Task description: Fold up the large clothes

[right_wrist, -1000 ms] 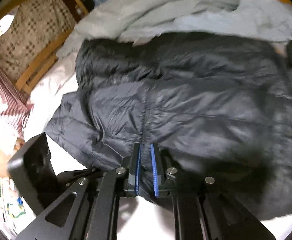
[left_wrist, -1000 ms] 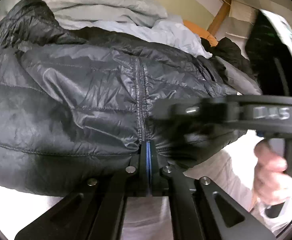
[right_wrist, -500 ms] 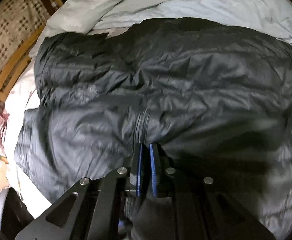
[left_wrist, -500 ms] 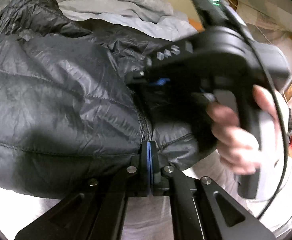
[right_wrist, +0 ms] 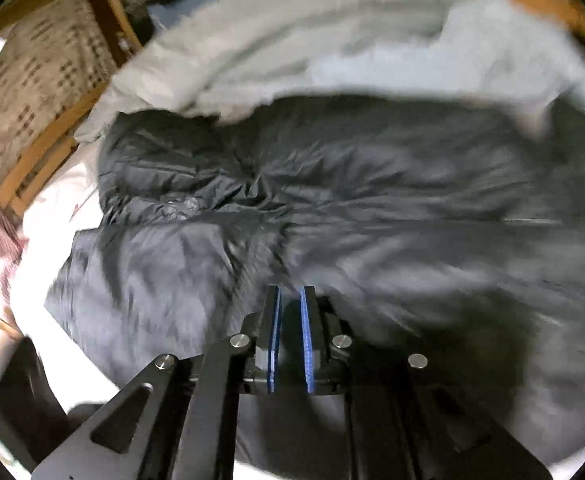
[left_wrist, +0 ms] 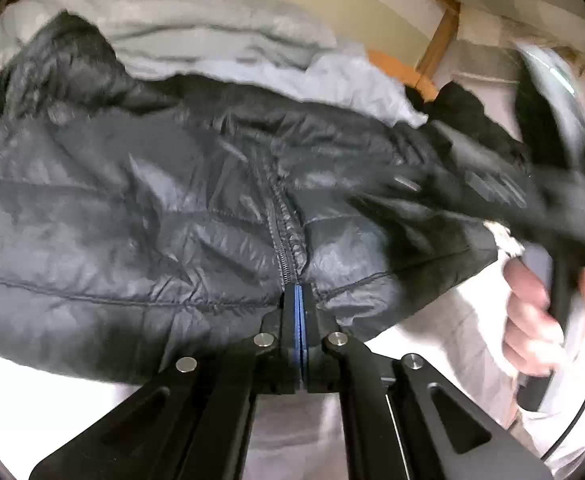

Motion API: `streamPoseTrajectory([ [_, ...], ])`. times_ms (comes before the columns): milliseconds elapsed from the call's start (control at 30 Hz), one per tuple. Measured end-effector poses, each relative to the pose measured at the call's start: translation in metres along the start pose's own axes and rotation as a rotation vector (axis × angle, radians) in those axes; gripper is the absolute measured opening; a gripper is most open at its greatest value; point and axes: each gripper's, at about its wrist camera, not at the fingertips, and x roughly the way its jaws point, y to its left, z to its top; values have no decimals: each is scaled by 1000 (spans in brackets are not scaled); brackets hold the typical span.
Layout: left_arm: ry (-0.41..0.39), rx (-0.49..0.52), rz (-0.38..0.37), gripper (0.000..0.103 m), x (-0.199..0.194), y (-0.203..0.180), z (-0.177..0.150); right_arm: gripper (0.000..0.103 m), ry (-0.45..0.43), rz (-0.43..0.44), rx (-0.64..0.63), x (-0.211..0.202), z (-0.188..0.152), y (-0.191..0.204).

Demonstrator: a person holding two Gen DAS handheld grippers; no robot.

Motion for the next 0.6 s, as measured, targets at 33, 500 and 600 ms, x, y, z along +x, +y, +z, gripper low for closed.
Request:
streamPoseTrajectory([
  [33,-23,11,6,2,-9,-2,0,10,-26,-25,-17,-17,-8,-4],
  [500,-210,-258,527,75,-104,84,-36,64,-142,-165,214,-100,-107,-121],
  [600,-183,-344,529,83,-92,105,-40,85,-90,-32,217,-83,-110,-130],
])
